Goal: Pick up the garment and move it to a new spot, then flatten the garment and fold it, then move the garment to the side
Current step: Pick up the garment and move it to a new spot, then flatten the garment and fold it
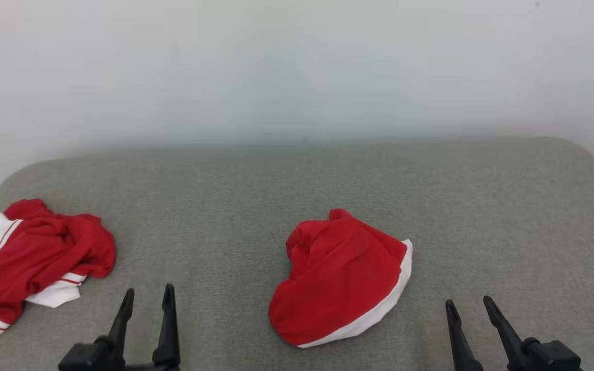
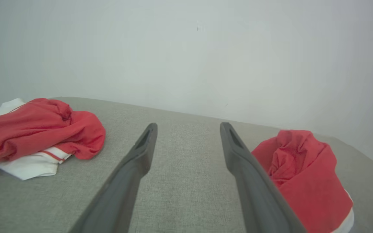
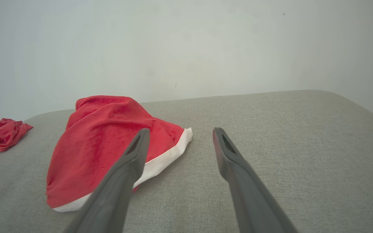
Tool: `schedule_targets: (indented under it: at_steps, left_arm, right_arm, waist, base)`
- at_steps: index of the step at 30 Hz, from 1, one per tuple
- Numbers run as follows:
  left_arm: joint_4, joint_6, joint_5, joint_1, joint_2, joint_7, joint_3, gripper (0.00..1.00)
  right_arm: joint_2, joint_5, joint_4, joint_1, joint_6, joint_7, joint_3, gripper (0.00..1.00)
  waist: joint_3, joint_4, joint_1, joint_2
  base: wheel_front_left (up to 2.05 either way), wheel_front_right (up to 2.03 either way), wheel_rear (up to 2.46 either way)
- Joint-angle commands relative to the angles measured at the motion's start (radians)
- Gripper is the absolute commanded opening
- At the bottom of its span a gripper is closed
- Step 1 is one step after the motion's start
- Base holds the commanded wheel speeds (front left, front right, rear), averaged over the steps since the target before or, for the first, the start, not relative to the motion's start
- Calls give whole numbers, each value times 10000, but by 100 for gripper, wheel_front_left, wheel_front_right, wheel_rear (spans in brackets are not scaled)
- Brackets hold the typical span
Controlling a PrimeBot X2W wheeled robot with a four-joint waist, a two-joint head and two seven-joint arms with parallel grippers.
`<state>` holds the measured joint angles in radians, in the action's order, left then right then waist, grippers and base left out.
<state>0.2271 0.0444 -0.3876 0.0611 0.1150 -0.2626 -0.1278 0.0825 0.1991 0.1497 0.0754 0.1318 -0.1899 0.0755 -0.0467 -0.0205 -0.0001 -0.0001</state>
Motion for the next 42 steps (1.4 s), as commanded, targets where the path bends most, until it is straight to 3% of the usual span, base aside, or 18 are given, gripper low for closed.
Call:
schedule_targets:
  at_steps: [1,15,42]
  left_arm:
    - [-232,79,316,-437,-34,-30,220,100]
    - [-321,780,1110,-2140,-134,-32,1028,100]
    - [-244,868,1142,-2777,-246,-33,1150,100]
  right_arm:
    - [48,5,92,87,-22,-112,16,100]
    - [332,134,824,296,-24,-548,24,100]
    - [217,194,1264,279,-24,-713,38,100]
  waist:
    - [-239,289,1,1]
    - [-499,335,1,1]
    - [-535,69,1,1]
  base:
    - [0,0,0]
    - [0,0,0]
    - [0,0,0]
